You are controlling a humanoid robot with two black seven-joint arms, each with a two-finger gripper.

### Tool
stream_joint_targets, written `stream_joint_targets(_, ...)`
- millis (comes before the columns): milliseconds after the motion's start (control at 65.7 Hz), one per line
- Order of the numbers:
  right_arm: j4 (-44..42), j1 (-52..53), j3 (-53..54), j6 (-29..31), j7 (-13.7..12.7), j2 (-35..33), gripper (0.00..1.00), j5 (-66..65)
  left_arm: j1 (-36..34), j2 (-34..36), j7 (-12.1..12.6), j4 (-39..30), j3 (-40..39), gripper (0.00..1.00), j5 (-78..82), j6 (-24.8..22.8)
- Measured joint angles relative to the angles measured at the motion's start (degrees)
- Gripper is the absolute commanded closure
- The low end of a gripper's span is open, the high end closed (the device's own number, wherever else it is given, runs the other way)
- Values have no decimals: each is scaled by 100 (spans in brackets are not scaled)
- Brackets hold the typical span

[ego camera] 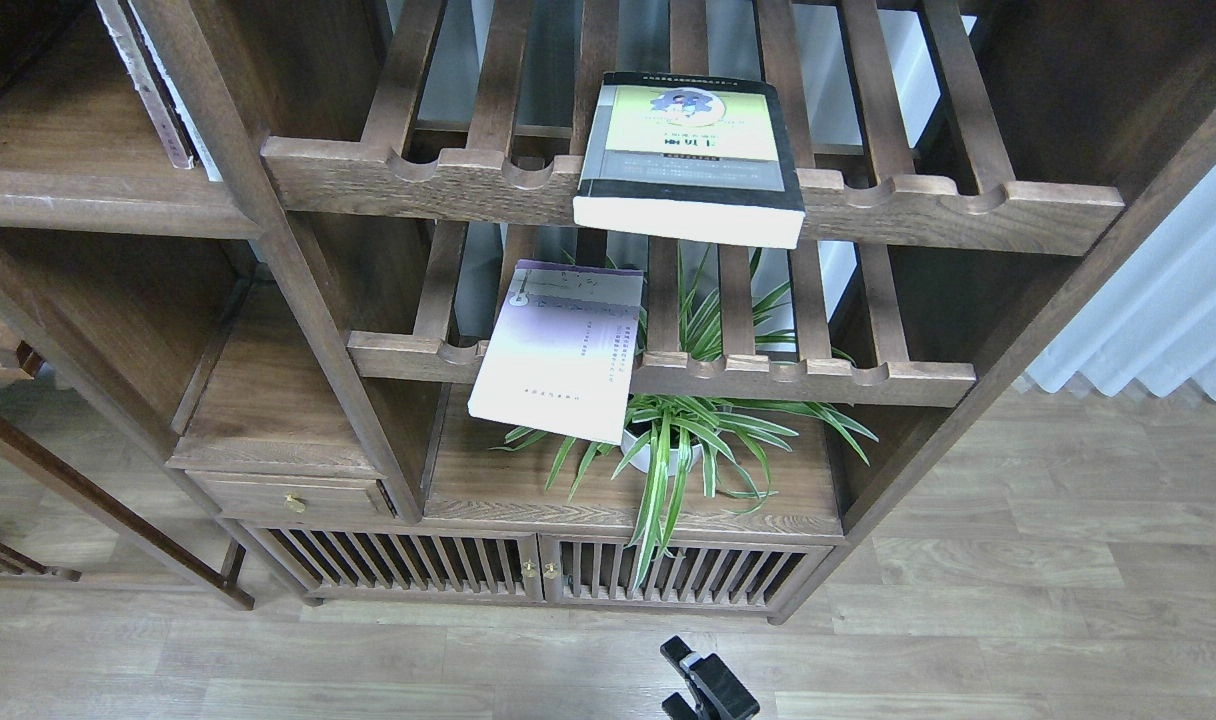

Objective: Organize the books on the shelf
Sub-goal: 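Insert the red book upright into the tall shelf with the left gripper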

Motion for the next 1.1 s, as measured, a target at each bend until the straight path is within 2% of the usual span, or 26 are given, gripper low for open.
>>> stream_joint_targets(183, 1, 19, 0, 0, 1, 14, 0, 64, -13, -158, -54, 91, 100, 89, -131, 0)
stream_joint_targets(456, 2, -22, -1, 0, 36, 16, 1, 113, 443, -343, -190, 179, 107, 93, -1147, 0)
stream_joint_targets(532, 2, -30, -2, 1, 42, 16, 1, 113, 546, -385, -376, 189, 48, 93, -1250, 0)
stream_joint_targets(548, 2, -32, -2, 1, 46, 18, 1, 113, 596, -393, -507, 215, 28, 93, -1273, 0)
stream_joint_targets(608, 2, -33, -5, 1, 50, 25, 1, 113, 645, -384, -558, 256, 37, 93, -1274, 0)
stream_joint_targets(837, 2, 0, -32, 2, 53, 57, 1, 106, 529, -57, -289, 255, 451, 92, -1001, 0)
stream_joint_targets(989, 2, 7, -37, 2, 53, 60, 1, 104, 251, 5, -256, 237, 812, 92, -929, 0)
stream_joint_targets(1095, 2, -2, -35, 2, 53, 51, 1, 108, 52, 8, -253, 241, 1084, 87, -918, 0)
